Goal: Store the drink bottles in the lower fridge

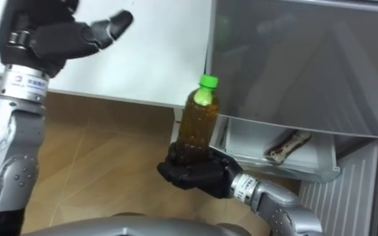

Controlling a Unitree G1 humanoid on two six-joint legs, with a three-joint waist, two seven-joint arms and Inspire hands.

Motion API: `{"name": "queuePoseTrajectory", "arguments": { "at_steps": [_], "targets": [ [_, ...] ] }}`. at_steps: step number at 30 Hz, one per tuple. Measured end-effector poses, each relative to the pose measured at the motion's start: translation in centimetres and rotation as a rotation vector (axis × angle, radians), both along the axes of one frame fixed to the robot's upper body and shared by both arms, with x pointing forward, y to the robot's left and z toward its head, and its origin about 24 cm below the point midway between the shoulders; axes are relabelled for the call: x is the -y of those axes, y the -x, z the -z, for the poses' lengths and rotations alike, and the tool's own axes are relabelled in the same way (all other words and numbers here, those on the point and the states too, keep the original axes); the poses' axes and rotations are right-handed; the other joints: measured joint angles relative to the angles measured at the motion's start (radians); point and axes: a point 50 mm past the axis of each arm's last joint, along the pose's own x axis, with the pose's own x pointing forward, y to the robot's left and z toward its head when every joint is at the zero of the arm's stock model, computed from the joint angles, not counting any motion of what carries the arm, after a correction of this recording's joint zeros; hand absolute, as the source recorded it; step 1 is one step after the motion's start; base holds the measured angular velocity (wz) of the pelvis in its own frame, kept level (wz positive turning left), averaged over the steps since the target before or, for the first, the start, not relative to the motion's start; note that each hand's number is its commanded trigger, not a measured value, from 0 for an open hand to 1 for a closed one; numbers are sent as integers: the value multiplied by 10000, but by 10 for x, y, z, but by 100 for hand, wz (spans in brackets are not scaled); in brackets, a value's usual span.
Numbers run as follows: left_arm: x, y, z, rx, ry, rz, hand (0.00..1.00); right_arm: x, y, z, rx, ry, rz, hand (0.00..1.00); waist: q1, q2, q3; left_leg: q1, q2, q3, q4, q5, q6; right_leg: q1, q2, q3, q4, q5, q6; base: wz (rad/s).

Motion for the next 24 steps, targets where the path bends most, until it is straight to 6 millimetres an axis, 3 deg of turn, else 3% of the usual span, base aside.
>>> {"name": "queuePoseTrajectory", "arguments": {
  "at_steps": [5, 11, 17, 21, 24],
  "targets": [
    [-13, 2, -4, 198, 352, -1509, 0, 3, -1, 0, 89, 258, -10, 100, 248, 169, -59, 80, -8, 19, -67, 2, -3, 56, 18, 4, -13, -1, 2, -1],
    [-40, 6, 0, -47, 780, -3696, 0, 6, -1, 0, 75, 428, 44, 100, 520, 190, -39, 457, -10, -12, -157, 6, -10, 398, 27, -38, -168, -3, 3, 1],
    [-75, 9, 51, -2426, 997, -5891, 0, 10, 0, 2, -134, 518, 324, 100, 641, 94, -97, 490, -31, -47, -220, 6, -7, 417, -6, -96, -216, -14, 15, 1],
    [-86, 23, 104, -4983, 882, -6631, 0, 11, 0, 3, -277, 646, 481, 100, 666, -2, -134, 530, -29, -28, -247, 6, -6, 551, 29, -51, -340, -12, 17, 0],
    [-84, 37, 148, -7098, 640, -6689, 0, 11, 1, 4, -362, 733, 577, 100, 727, -15, -119, 530, -18, -13, -283, 6, -7, 565, 48, -42, -347, -12, 17, 0]
  ]
}}
